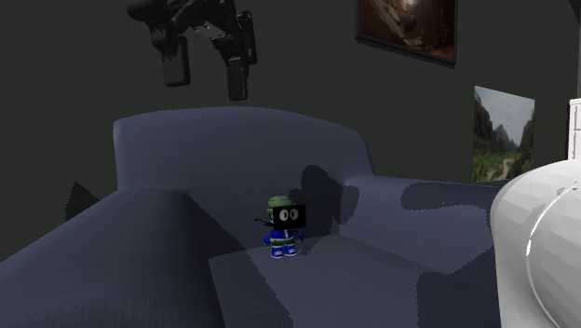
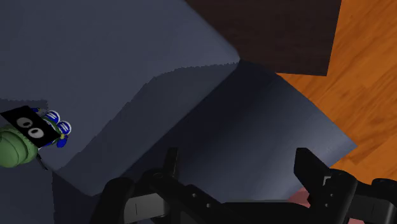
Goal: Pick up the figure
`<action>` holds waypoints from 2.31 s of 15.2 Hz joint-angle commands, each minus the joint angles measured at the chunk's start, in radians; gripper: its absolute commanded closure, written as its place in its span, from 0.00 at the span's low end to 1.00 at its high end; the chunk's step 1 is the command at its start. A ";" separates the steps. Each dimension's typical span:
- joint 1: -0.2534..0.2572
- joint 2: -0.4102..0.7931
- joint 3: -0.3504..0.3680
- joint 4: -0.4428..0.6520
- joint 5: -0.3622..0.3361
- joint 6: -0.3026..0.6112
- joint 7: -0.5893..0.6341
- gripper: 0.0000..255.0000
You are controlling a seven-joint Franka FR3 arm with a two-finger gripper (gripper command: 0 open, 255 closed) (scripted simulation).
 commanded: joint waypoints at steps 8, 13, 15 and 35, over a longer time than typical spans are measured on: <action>-0.034 0.108 -0.205 0.039 -0.035 0.079 -0.192 0.00; -0.043 0.231 -0.350 0.106 -0.026 0.129 -0.336 0.00; -0.042 0.291 -0.408 0.142 -0.011 0.145 -0.397 0.00; -0.237 1.156 -0.740 0.725 0.515 0.034 -1.052 0.00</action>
